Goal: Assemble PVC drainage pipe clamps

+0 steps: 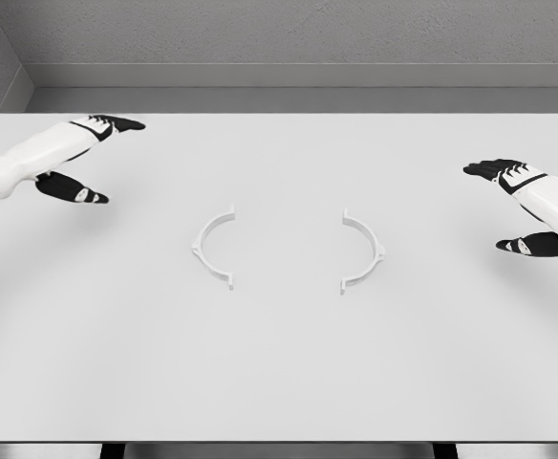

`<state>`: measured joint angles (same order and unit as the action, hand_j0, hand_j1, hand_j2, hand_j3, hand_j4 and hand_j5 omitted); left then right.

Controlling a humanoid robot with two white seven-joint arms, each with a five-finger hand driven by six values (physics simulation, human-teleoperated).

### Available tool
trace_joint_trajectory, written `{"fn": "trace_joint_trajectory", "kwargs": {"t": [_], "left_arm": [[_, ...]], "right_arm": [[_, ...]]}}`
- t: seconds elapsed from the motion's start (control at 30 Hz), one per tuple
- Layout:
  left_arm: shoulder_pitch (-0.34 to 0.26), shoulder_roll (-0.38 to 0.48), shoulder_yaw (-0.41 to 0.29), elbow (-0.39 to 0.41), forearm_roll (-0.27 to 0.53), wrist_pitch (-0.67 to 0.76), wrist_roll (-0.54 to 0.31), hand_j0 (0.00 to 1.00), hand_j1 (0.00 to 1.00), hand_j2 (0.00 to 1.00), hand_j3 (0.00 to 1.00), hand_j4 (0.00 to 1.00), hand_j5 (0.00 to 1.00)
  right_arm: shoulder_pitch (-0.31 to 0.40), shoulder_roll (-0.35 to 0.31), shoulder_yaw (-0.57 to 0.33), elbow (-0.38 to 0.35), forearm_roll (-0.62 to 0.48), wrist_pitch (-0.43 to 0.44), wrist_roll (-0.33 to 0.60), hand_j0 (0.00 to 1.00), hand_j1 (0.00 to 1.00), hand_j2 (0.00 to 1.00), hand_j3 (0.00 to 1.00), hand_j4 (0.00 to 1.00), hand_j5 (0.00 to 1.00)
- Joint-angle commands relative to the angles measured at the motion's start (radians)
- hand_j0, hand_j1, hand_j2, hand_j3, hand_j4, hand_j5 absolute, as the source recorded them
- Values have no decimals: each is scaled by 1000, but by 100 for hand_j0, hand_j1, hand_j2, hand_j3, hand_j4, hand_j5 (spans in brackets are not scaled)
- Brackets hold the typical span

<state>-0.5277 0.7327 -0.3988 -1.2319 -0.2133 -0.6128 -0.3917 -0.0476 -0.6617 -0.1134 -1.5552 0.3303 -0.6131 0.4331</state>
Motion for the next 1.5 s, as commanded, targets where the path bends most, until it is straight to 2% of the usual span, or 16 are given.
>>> {"fn": "trace_joint_trajectory", "kwargs": {"t": [0.0,0.17,0.27,0.37,0.43,0.5,0.6,0.63,0.8,1.07,1.47], "left_arm": [[0,10,-6,3,6,2,1,100,100,100,100,100,100],[5,-7,-20,12,-5,2,1,100,100,100,100,100,100],[5,-15,-21,15,-14,2,1,100,100,100,100,100,100],[6,-38,-40,15,-41,2,1,100,100,100,100,100,100],[9,-47,-43,26,-43,2,1,100,100,100,100,100,100],[26,-59,-43,26,-54,2,1,100,100,100,100,100,100],[28,-64,-48,25,-58,2,1,100,100,100,100,100,100],[28,-69,-60,25,-60,2,1,100,100,100,100,100,100],[26,-99,-110,15,-61,2,1,100,100,100,100,100,100],[25,-118,-110,15,-60,2,1,100,100,100,100,100,100],[20,-130,-110,15,-63,2,1,100,100,100,100,100,100]], "right_arm": [[0,-1,0,-2,-4,2,0,100,100,100,100,100,100],[-9,7,14,-6,4,2,0,100,100,100,100,100,100],[-90,22,135,-5,95,2,-5,100,100,100,100,100,100],[-136,73,155,-3,173,70,-5,100,100,100,100,100,100],[-169,85,207,-2,219,128,-11,100,100,100,100,100,100],[-196,134,216,37,288,151,-11,100,100,100,100,100,100],[-193,151,221,32,326,173,-11,100,100,100,100,100,100],[-193,175,227,32,354,179,-10,100,100,100,100,100,100],[-170,177,254,-2,374,187,-7,100,100,100,100,100,100],[-150,179,254,-65,374,188,-2,100,100,100,100,100,100],[-143,182,314,-66,375,225,0,100,100,100,100,100,100]]}}
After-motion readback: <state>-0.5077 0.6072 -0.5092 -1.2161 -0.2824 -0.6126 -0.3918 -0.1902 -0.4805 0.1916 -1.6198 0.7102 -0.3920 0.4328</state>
